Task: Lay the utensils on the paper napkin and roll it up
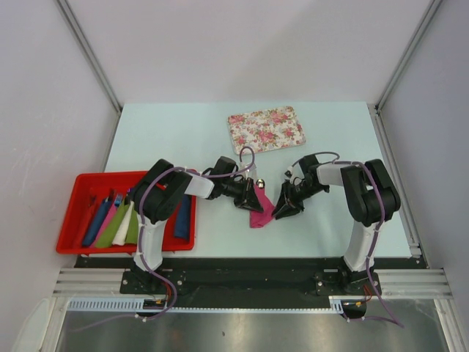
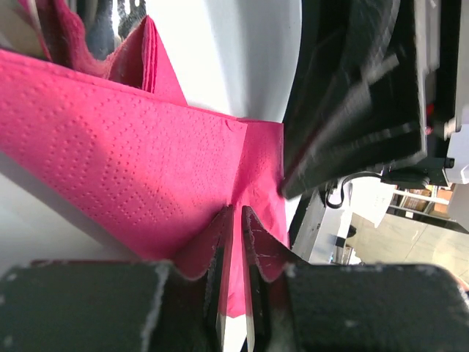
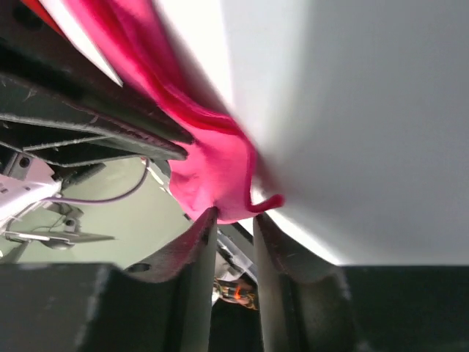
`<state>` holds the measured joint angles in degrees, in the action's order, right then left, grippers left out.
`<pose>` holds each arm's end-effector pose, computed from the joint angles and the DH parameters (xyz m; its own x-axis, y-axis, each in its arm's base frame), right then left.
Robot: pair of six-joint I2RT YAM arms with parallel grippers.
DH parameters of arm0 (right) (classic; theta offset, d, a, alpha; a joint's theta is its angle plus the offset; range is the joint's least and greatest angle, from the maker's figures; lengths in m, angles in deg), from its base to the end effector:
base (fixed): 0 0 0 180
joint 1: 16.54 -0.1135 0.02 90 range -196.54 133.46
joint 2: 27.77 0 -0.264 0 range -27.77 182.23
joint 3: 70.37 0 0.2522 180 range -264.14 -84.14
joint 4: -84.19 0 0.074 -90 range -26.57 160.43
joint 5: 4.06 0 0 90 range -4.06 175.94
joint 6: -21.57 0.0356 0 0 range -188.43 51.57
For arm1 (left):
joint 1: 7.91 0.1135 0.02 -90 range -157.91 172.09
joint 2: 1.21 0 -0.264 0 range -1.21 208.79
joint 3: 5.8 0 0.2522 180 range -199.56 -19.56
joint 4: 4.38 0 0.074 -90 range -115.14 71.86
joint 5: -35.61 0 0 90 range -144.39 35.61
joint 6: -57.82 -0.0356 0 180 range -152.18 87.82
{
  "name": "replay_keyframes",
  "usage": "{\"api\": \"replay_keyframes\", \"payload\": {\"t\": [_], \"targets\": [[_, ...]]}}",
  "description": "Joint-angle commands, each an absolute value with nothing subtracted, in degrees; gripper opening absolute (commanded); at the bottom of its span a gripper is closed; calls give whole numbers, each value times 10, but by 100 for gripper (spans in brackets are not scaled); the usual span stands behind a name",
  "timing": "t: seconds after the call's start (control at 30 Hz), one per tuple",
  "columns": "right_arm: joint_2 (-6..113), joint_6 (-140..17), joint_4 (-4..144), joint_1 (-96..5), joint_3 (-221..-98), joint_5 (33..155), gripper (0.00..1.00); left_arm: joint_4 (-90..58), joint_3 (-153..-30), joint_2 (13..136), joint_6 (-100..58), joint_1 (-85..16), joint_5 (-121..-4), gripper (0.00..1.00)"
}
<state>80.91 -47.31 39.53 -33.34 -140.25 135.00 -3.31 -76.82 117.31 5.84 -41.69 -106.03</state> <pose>0.2911 0.1160 0.1089 -0.9851 -0.0508 0.1642 0.0892 0.6654 0.7411 0.3025 -0.2360 0.0899 -0.9636 0.1847 -0.1931 0.2548 0.4178 -0.8721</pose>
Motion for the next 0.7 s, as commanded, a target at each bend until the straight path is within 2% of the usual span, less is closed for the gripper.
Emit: {"api": "replay_keyframes", "payload": {"t": [0.0,0.1,0.17,0.33,0.5,0.57,0.6,0.67], "targets": [[811,-462,405,-317,-1405,1370,24,-59,-771,1190,32,-410,-1003,17],[807,-467,406,-313,-1401,1354,2,-62,-771,1190,29,-410,-1001,17],[808,-475,404,-309,-1404,1341,0,-64,-771,1191,26,-410,-1000,16],[807,-509,383,-307,-1409,1245,0,-71,-771,1194,23,-411,-999,14],[816,-527,362,-310,-1426,1216,0,-72,-771,1193,19,-410,-999,14],[814,-548,337,-311,-1442,1216,11,-72,-771,1192,19,-410,-1000,14],[808,-552,333,-310,-1455,1216,19,-71,-771,1192,19,-410,-1000,14],[788,-555,336,-306,-1464,1229,24,-67,-770,1190,19,-410,-1003,14]]}}
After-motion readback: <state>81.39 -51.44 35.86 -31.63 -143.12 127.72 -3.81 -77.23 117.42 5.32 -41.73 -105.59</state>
